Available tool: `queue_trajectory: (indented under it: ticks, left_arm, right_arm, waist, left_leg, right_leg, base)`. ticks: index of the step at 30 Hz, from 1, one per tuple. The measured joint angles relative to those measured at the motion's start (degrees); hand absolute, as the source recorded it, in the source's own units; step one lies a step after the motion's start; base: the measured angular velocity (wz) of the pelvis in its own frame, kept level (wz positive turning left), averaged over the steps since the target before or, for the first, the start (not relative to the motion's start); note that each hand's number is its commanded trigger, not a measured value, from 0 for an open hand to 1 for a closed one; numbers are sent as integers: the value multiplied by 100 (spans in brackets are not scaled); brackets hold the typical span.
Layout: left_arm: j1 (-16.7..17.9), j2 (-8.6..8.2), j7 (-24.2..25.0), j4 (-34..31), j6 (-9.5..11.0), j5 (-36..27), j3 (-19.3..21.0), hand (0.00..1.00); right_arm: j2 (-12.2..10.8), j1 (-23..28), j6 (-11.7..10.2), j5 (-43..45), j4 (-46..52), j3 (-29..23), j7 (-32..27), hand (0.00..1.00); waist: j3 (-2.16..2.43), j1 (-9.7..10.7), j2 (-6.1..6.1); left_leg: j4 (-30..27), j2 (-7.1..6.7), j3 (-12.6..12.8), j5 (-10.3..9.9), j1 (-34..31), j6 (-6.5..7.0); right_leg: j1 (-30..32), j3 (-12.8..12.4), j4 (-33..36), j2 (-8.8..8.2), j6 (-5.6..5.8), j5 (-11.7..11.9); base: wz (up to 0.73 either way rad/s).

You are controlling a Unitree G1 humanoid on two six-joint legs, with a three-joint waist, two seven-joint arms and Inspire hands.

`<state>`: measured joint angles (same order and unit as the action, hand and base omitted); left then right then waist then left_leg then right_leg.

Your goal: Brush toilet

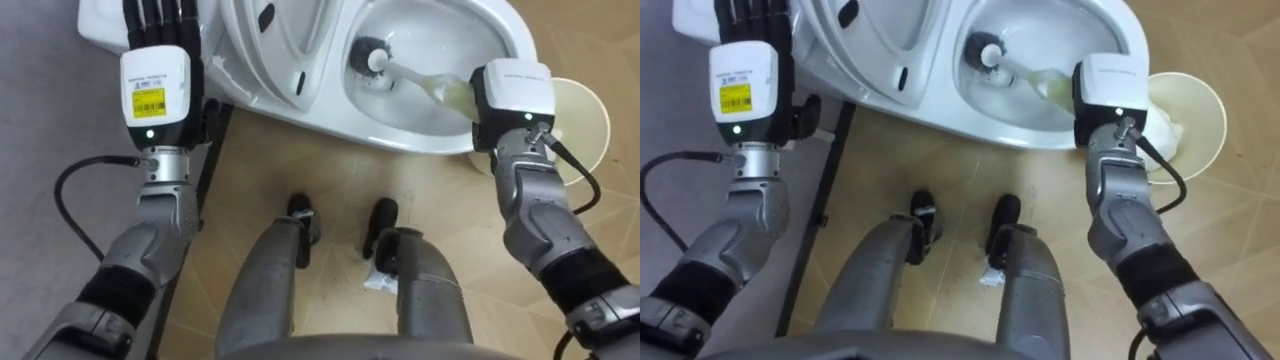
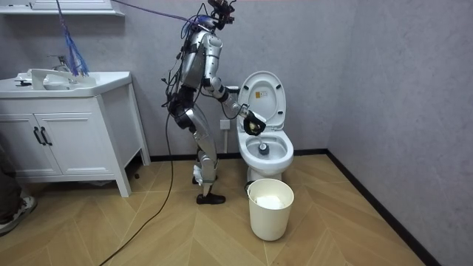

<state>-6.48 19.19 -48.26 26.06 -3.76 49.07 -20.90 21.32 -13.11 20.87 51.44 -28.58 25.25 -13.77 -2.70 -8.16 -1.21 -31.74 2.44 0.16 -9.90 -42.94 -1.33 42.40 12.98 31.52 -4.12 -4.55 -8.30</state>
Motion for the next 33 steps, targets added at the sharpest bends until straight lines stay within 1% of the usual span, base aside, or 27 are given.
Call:
queue_trajectory:
  ticks: [1,3,6,10,12,13,15,17,22,23,25,26,27,28,29,30,31,32,33]
  left_arm:
    - [11,0,3,0,-1,-3,-2,0]
    - [-2,-1,56,1,-10,-10,-3,0]
    - [-23,-5,102,1,16,-8,-2,0]
    - [-44,1,104,0,32,7,17,0]
    - [-49,3,88,0,32,3,26,0]
    - [-55,2,86,0,33,6,25,0]
    - [-102,-27,85,-4,30,-5,18,0]
    - [-132,-53,85,-4,19,-3,18,0]
    - [-117,-63,-27,-9,-66,-1,-14,0]
    - [-100,-61,-34,-6,-76,3,-14,0]
    - [-106,-59,-30,-3,-85,-8,-21,0]
    - [-164,-60,-26,71,-87,-28,-72,0]
    - [-243,-56,-5,183,-85,-113,-181,0]
    - [-263,-57,5,220,-86,-119,-215,0]
    - [-313,-55,24,279,-60,-143,-263,0]
    - [-363,-34,62,334,-21,-183,-315,0]
    - [-384,-21,102,352,-5,-222,-341,0]
    - [-463,-12,140,399,13,-229,-405,0]
    - [-550,-11,166,441,42,-228,-434,0]
  right_arm:
    - [-21,-37,-21,-46,-124,0,0,100]
    - [-145,-217,-29,-167,-506,-2,-2,100]
    - [-208,-381,-29,-150,-559,-6,-2,100]
    - [-197,-422,-26,28,-419,-5,24,100]
    - [-198,-418,-2,176,-141,30,170,100]
    - [-198,-418,12,252,-74,43,217,100]
    - [-190,-409,101,500,193,51,439,100]
    - [-180,-346,161,626,307,54,520,100]
    - [-176,-302,188,715,226,65,478,100]
    - [-163,-307,186,710,76,65,419,100]
    - [-161,-356,140,680,-337,79,290,100]
    - [-156,-458,48,527,-783,135,137,100]
    - [-153,-609,-24,267,-1254,174,-6,100]
    - [-139,-697,-54,147,-1466,185,-60,100]
    - [-92,-909,-183,-104,-1882,225,-184,100]
    - [-20,-1096,-331,-390,-2247,232,-263,100]
    - [2,-1192,-397,-564,-2427,238,-280,100]
    - [59,-1351,-520,-923,-2732,293,-317,100]
    - [102,-1457,-661,-1238,-3006,293,-366,100]
  waist:
    - [0,-18,-1]
    - [-10,-44,-22]
    - [-12,-57,-24]
    - [-12,-86,-25]
    - [-11,-89,-28]
    - [-11,-86,-29]
    - [-9,-70,-32]
    - [-7,-67,-35]
    - [-1,-69,-46]
    - [-2,-82,-52]
    - [-7,-101,-79]
    - [-18,-129,-119]
    - [-18,-172,-169]
    - [-18,-176,-192]
    - [-32,-173,-248]
    - [-40,-191,-258]
    - [-40,-197,-256]
    - [-41,-234,-257]
    - [-56,-271,-239]
  left_leg:
    - [-6,-7,-15,0,-1,0]
    - [-80,-21,-64,0,-49,0]
    - [-105,-49,-73,-1,-77,0]
    - [-127,-19,-77,7,-174,-22]
    - [-172,29,-53,-13,-202,-53]
    - [-174,34,-47,-16,-198,-58]
    - [-165,43,-35,-27,-186,-74]
    - [-158,51,-30,-32,-185,-79]
    - [-147,80,-33,-45,-189,-84]
    - [-148,79,-41,-46,-188,-84]
    - [-153,74,-69,-46,-187,-81]
    - [-156,68,-88,-48,-163,-77]
    - [-161,46,-101,-51,-133,-69]
    - [-161,23,-115,-48,-128,-64]
    - [-169,-29,-121,-40,-128,-44]
    - [-174,-83,-123,-38,-131,-32]
    - [-173,-108,-125,-37,-133,-29]
    - [-177,-137,-125,-39,-147,-20]
    - [-180,-146,-119,-34,-150,-9]
  right_leg:
    - [-4,15,4,-6,1,-3]
    - [0,94,37,-46,-10,-30]
    - [51,112,128,-94,-7,-84]
    - [155,97,134,-62,-28,-73]
    - [191,45,137,19,-67,-49]
    - [191,31,142,23,-70,-49]
    - [204,-4,160,34,-79,-55]
    - [203,-8,152,46,-81,-56]
    - [186,15,128,69,-92,-49]
    - [174,21,119,39,-92,-49]
    - [138,65,104,26,-88,-51]
    - [94,118,103,11,-81,-57]
    - [58,122,116,-9,-67,-76]
    - [57,135,128,-33,-60,-87]
    - [74,128,177,-101,-42,-129]
    - [115,112,262,-161,-26,-166]
    - [138,104,303,-187,-19,-182]
    - [171,98,349,-219,-9,-202]
    - [177,99,376,-238,-4,-212]
  base:
    - [13]
    - [13]
    - [6]
    - [-4]
    - [-15]
    - [-9]
    - [-2]
    - [-2]
    - [-1]
    - [5]
    - [10]
    - [13]
    - [12]
    - [15]
    - [16]
    - [16]
    - [11]
    - [7]
    - [10]
